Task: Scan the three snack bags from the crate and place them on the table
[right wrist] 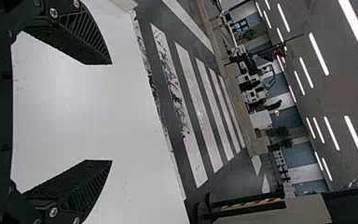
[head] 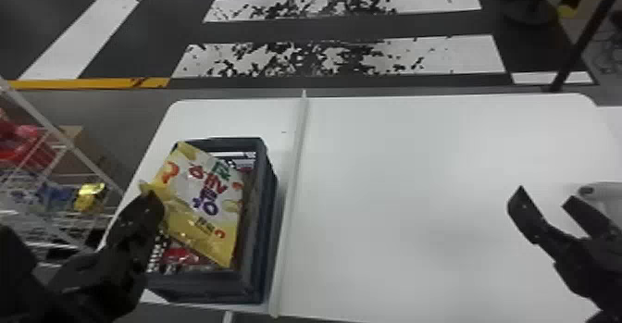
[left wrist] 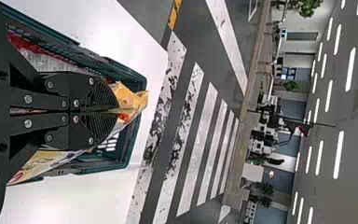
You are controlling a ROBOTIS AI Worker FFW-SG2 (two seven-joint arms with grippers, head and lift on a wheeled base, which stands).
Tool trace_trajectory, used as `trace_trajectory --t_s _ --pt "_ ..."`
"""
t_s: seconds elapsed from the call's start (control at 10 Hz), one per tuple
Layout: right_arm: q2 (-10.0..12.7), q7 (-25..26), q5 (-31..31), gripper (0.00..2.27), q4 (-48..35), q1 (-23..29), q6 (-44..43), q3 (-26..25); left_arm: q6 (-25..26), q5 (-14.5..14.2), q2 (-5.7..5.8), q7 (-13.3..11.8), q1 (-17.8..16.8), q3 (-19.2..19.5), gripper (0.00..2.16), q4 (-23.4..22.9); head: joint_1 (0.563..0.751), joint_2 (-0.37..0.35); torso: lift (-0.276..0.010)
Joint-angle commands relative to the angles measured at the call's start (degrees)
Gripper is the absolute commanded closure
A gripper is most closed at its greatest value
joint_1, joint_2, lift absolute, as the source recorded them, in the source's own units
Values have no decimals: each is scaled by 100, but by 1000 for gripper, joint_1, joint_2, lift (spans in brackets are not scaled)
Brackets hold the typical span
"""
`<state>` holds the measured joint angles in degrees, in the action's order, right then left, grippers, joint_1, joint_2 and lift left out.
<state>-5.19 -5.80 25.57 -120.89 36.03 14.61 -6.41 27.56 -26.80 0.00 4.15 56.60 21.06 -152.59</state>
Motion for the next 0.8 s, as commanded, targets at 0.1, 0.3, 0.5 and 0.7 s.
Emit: trace_trajectory --t_s 0.1,0.3,0.5,0.7 --pt "0 0 80 140 -22 36 -6 -27 0 158 -15 7 0 12 1983 -377 695 150 -62" --pt "9 9 97 140 -75 36 -6 -45 193 158 -15 -64 26 -14 1983 -799 695 137 -62" --pt "9 9 124 140 -119 36 -6 -124 158 105 -15 -415 26 -181 1983 -1036 695 98 -62" --pt "18 18 141 140 -163 36 -6 -247 123 96 -15 -1057 -150 -559 1983 -1009 695 37 -62"
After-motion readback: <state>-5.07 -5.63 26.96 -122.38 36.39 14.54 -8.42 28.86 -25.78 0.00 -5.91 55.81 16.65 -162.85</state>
